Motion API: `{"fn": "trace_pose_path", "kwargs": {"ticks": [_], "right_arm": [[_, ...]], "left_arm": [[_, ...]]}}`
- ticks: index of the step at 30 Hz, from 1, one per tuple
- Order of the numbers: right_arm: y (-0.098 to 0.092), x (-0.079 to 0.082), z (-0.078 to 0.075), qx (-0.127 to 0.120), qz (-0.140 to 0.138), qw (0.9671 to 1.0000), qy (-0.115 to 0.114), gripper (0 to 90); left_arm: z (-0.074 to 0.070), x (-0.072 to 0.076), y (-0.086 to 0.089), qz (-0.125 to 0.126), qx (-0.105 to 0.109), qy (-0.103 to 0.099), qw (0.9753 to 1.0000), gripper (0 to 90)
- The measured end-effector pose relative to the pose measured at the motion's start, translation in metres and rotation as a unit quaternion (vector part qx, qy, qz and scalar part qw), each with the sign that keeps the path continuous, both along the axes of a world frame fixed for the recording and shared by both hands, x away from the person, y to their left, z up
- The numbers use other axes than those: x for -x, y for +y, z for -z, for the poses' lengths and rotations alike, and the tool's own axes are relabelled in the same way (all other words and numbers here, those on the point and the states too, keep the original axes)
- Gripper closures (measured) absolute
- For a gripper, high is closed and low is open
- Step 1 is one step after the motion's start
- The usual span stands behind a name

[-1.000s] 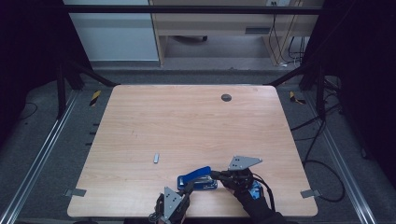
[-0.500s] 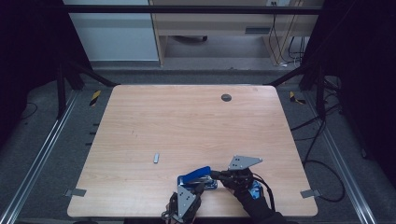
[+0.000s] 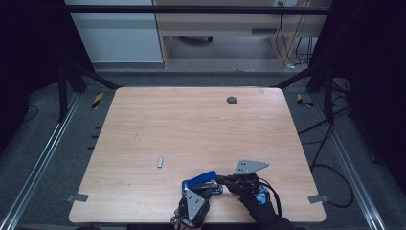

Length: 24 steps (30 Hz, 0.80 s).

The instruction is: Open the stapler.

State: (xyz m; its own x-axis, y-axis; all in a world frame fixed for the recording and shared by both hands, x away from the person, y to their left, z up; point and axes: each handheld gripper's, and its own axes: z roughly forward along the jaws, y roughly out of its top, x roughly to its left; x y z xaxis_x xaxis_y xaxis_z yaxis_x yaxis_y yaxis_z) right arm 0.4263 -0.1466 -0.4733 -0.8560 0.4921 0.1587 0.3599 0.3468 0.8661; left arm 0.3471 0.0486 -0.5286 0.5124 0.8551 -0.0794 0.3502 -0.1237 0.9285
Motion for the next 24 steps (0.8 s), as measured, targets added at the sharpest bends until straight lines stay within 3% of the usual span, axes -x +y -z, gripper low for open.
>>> {"fn": "trace_pose_path", "kwargs": {"ticks": [24], "right_arm": [[0.0006, 0.0005, -0.0022, -0.007, -0.006, 1.0000, -0.001, 90.0]], "left_arm": [[0.0007, -0.0004, -0.0009, 0.003, -0.004, -0.003, 1.0000, 89.7]]}}
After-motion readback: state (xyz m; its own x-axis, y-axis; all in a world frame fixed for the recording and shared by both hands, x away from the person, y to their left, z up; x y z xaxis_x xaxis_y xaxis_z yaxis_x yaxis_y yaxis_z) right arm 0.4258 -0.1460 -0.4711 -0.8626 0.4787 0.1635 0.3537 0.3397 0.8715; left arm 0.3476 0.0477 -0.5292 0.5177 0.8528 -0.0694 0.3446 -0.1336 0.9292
